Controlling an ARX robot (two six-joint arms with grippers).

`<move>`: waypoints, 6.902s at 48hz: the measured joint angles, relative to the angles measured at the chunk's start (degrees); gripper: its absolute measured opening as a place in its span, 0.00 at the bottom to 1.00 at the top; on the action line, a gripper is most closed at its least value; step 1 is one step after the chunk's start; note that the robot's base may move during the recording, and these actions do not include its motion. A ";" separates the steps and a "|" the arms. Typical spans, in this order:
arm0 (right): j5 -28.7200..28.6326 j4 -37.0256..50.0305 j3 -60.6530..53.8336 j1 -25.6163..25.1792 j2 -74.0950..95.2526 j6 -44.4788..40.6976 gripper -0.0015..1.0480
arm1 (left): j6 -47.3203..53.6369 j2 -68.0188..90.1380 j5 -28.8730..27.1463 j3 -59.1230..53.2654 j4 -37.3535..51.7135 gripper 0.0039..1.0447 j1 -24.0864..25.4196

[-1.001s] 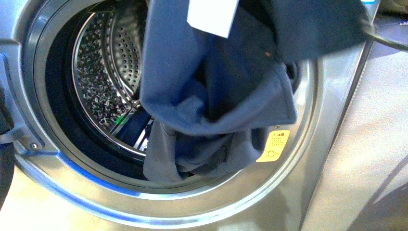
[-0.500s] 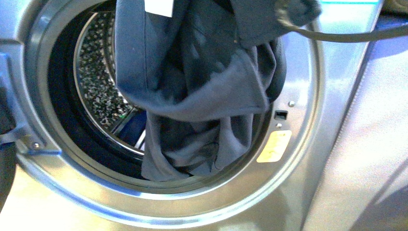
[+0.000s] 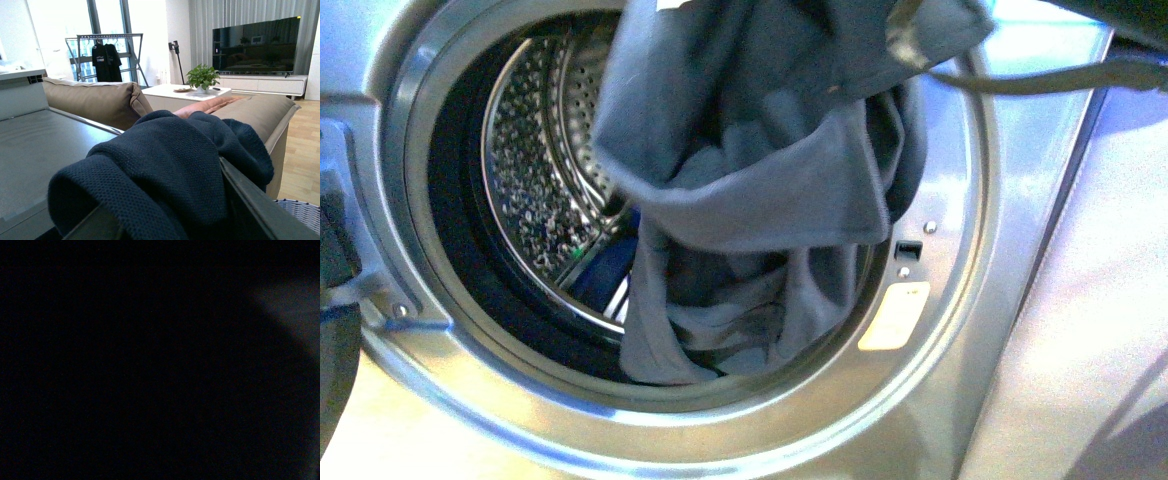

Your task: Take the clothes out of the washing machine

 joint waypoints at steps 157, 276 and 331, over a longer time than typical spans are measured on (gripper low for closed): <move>-13.38 -29.35 -32.41 -28.87 -57.83 1.75 0.93 | 0.00 -0.11 0.35 0.48 0.02 0.94 -0.04; -6.71 -64.26 -50.42 -28.04 -88.39 -5.29 0.02 | -7.23 -57.72 -12.61 -99.76 23.89 0.03 36.37; -6.69 -64.26 -50.42 -28.04 -88.39 -5.29 0.02 | -7.19 -84.15 -12.57 -108.02 5.25 0.03 36.37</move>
